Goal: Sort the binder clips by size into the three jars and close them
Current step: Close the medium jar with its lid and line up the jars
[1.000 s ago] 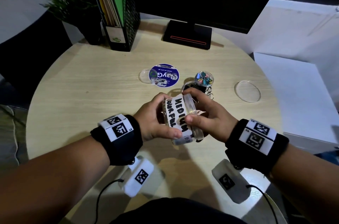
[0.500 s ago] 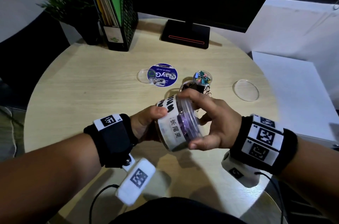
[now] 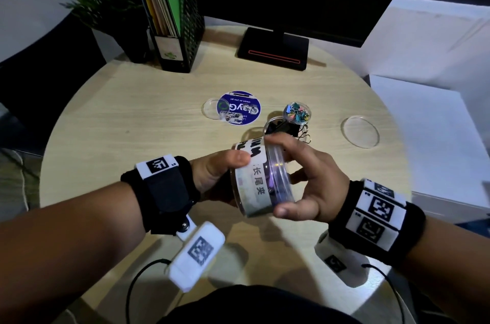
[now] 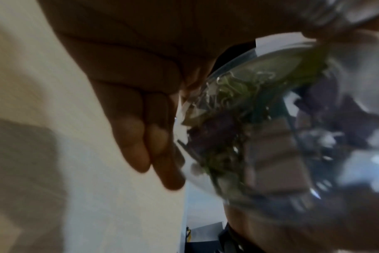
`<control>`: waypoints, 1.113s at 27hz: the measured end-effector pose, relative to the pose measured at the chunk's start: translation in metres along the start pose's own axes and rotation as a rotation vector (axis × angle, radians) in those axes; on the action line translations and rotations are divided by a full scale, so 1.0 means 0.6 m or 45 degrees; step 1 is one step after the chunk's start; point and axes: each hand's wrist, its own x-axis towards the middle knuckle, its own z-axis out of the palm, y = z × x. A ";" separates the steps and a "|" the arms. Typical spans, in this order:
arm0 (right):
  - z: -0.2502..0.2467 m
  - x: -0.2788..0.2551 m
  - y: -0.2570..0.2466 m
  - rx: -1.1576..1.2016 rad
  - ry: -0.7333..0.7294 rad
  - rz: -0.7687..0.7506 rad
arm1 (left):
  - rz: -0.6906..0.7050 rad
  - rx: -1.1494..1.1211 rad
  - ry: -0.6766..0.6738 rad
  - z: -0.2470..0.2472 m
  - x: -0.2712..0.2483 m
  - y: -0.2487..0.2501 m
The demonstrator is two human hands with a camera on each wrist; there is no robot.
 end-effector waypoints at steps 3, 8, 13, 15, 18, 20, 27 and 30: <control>-0.008 0.009 -0.007 -0.002 0.041 0.119 | 0.136 -0.074 0.023 0.008 0.007 0.001; -0.023 0.033 -0.011 -0.046 0.080 0.329 | 0.299 0.025 0.374 0.011 0.026 -0.001; -0.022 0.048 -0.005 0.094 0.116 0.649 | 0.361 0.510 0.860 -0.009 0.030 0.006; -0.016 0.047 0.000 0.144 0.161 0.609 | 0.354 0.471 0.902 -0.011 0.033 0.004; -0.009 0.041 0.011 0.181 0.220 0.545 | 0.306 0.410 0.966 -0.012 0.034 0.005; -0.006 0.038 0.017 0.134 0.249 0.458 | 0.297 0.374 0.983 -0.010 0.034 0.009; -0.021 0.032 0.010 -0.212 -0.007 0.218 | 0.261 0.022 0.930 -0.007 0.021 -0.007; -0.028 0.031 0.008 -0.428 -0.135 0.017 | 0.099 -0.081 0.938 -0.011 0.008 -0.012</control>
